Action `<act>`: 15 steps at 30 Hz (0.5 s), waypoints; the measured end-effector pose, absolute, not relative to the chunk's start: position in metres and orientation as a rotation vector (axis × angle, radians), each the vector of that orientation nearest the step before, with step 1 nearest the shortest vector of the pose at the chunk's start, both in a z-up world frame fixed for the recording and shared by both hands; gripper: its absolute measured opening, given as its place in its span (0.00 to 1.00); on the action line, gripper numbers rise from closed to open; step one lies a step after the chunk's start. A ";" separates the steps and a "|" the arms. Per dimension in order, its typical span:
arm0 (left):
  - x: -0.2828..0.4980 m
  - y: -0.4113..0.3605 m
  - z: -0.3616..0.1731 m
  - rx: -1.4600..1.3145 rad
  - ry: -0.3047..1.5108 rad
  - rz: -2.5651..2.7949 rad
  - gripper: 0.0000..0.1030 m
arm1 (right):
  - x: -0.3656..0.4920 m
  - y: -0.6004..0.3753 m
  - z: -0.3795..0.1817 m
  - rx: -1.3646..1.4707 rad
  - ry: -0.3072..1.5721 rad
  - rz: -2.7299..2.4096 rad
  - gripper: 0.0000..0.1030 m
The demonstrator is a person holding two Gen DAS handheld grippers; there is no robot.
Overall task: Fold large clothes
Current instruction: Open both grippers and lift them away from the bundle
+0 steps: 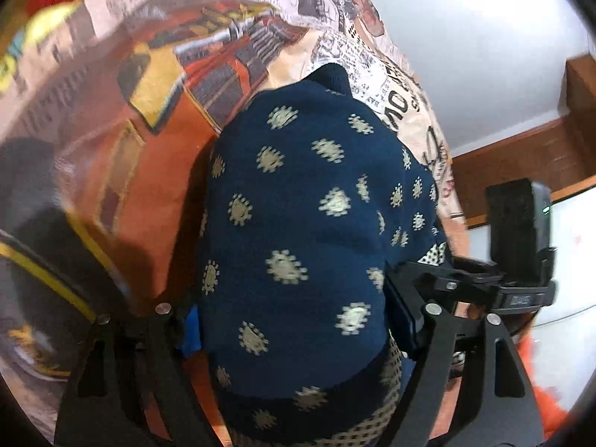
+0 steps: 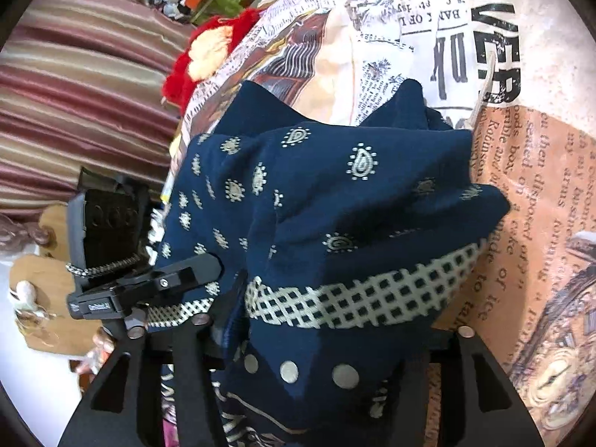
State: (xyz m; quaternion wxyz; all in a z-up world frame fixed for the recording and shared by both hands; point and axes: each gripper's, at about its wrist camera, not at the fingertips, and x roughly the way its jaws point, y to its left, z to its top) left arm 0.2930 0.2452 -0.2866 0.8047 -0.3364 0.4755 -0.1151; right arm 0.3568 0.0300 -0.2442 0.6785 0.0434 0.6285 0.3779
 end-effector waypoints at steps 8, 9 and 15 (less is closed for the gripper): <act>0.255 0.224 -0.246 -0.387 0.929 -0.122 0.78 | 0.330 0.018 -0.222 -0.056 1.357 0.816 0.75; 0.250 0.219 -0.244 -0.363 0.927 -0.124 0.78 | 0.326 0.018 -0.222 -0.081 1.348 0.808 0.78; 0.217 0.200 -0.256 -0.285 0.970 -0.093 0.79 | 0.298 0.000 -0.223 -0.179 1.302 0.749 0.81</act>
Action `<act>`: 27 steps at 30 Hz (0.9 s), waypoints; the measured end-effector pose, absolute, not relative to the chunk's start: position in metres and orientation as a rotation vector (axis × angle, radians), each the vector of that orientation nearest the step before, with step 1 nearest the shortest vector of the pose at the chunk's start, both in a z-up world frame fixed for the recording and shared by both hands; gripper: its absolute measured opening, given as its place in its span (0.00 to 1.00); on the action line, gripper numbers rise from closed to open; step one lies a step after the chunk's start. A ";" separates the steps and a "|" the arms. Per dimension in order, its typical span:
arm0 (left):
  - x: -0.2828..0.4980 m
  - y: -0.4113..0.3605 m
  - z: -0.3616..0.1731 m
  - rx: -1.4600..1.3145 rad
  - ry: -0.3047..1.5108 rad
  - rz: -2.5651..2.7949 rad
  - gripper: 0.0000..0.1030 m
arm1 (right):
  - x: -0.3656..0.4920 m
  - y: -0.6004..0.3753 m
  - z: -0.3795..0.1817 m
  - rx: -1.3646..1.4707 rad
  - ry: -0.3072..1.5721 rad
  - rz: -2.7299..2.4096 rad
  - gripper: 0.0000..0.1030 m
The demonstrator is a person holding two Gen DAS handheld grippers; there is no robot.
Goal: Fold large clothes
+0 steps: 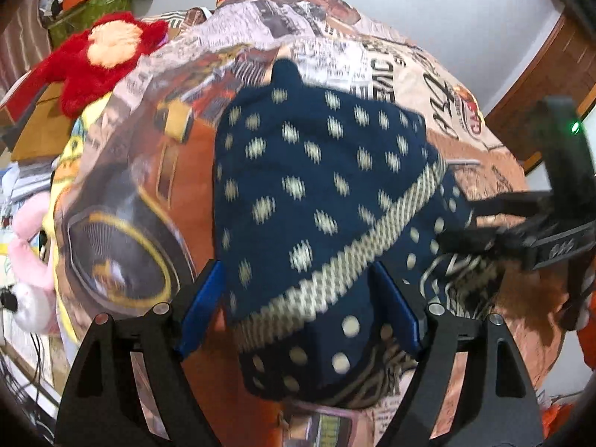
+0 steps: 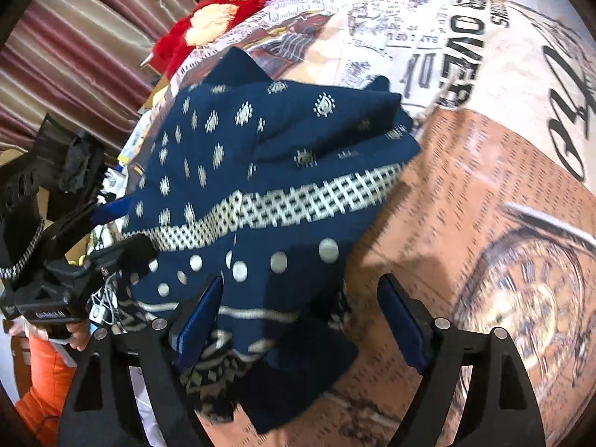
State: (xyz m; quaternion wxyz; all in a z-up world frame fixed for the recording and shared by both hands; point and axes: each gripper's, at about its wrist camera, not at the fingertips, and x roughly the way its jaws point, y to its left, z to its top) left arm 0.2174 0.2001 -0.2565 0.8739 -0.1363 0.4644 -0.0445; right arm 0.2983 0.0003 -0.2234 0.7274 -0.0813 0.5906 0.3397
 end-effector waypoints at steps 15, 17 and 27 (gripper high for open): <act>0.135 0.179 -0.139 -0.205 0.653 0.082 0.79 | 0.217 -0.051 -0.108 -0.130 0.922 0.761 0.81; 0.118 0.172 -0.114 -0.190 0.572 0.091 0.79 | 0.202 -0.053 -0.086 -0.104 0.840 0.777 0.81; 0.026 0.123 -0.027 -0.135 0.216 0.112 0.79 | 0.098 -0.085 0.025 0.000 0.360 0.807 0.81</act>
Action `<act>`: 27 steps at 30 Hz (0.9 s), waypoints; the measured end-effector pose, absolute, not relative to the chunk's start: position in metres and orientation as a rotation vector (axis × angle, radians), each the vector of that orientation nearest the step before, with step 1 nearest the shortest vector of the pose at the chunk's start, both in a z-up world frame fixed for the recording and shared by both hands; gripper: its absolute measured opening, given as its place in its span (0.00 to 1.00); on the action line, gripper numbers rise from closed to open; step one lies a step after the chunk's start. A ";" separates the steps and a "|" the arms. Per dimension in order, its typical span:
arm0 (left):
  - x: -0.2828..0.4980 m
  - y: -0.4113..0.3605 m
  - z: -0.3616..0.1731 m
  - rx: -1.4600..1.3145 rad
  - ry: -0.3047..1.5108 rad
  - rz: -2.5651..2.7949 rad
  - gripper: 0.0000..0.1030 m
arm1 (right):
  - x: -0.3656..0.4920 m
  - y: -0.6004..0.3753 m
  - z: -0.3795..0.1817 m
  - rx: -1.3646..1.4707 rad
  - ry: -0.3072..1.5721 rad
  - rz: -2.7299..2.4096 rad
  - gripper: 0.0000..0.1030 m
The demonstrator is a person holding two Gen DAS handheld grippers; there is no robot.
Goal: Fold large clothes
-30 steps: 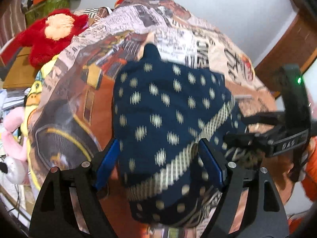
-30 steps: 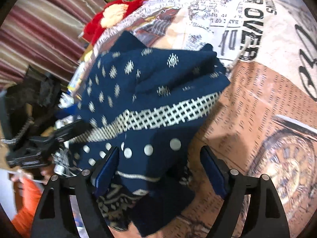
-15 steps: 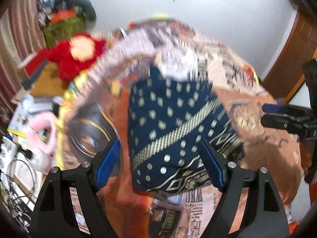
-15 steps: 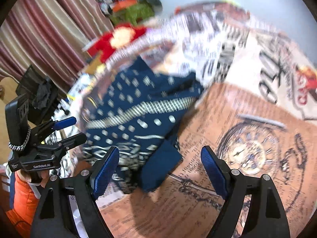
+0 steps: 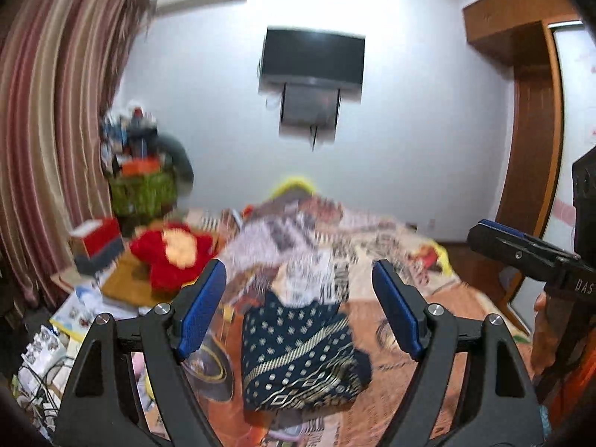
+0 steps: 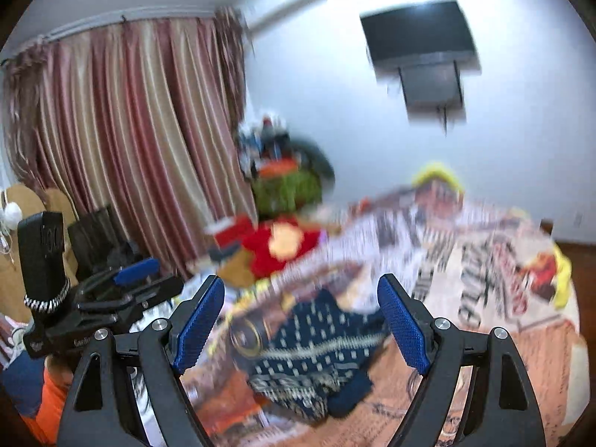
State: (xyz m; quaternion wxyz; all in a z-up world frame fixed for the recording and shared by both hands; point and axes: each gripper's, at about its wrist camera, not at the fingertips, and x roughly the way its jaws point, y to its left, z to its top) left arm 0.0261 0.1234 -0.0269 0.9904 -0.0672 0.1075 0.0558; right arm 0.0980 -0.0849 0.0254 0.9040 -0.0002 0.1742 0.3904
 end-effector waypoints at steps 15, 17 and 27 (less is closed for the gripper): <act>-0.027 0.102 -0.033 -0.168 0.118 0.211 0.79 | 0.003 -0.104 0.030 0.019 0.177 0.708 0.89; -0.026 0.104 -0.037 -0.173 0.129 0.214 0.79 | 0.004 -0.104 0.024 0.014 0.192 0.700 0.89; -0.024 0.109 -0.048 -0.182 0.153 0.213 0.80 | 0.009 -0.104 0.016 0.028 0.229 0.688 0.91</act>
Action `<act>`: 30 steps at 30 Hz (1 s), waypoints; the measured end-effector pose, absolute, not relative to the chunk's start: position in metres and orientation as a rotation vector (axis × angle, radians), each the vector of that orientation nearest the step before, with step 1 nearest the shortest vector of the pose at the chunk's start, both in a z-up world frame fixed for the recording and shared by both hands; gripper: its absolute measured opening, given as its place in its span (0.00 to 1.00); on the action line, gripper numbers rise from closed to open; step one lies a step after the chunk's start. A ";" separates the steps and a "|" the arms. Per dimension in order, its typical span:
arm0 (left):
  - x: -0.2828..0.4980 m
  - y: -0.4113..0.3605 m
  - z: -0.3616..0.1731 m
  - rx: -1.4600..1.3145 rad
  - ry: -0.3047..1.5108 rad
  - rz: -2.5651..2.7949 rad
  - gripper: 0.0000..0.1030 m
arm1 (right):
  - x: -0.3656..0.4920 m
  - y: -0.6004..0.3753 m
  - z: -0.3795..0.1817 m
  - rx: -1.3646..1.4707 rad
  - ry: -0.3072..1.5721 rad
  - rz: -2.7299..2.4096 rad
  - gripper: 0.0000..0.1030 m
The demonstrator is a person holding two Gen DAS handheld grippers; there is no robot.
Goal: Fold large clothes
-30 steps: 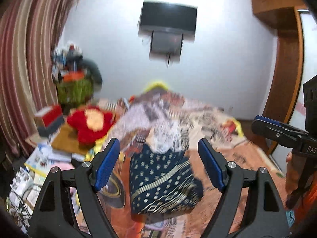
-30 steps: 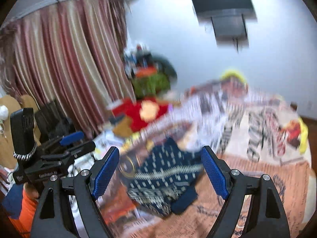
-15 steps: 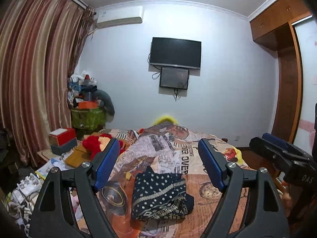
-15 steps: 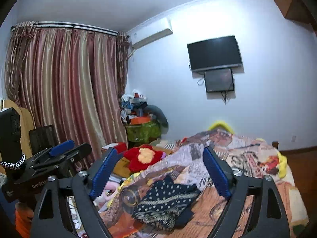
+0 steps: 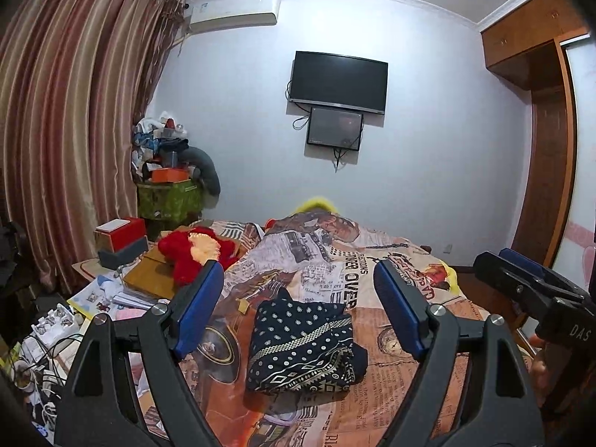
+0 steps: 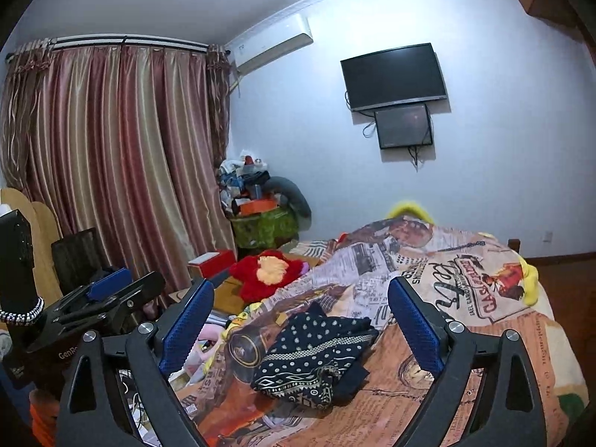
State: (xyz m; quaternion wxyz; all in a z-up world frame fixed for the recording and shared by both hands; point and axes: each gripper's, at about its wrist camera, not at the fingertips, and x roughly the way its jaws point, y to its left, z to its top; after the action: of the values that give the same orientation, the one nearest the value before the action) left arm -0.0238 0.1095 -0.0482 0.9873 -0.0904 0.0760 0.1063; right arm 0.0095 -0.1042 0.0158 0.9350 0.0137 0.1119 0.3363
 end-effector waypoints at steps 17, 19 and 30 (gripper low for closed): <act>-0.019 0.111 -0.052 -0.183 0.170 0.206 0.81 | 0.013 -0.103 0.013 0.019 0.235 0.689 0.93; -0.020 0.110 -0.051 -0.184 0.168 0.207 0.81 | 0.012 -0.103 0.013 0.018 0.235 0.688 0.93; -0.015 0.117 -0.054 -0.186 0.172 0.184 0.82 | 0.013 -0.102 0.013 0.017 0.237 0.688 0.93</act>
State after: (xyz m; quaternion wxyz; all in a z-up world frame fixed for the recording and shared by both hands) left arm -0.0146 0.1169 -0.0544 0.9878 -0.0926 0.0859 0.0916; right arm 0.0130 -0.1022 0.0129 0.9344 0.0083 0.1160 0.3367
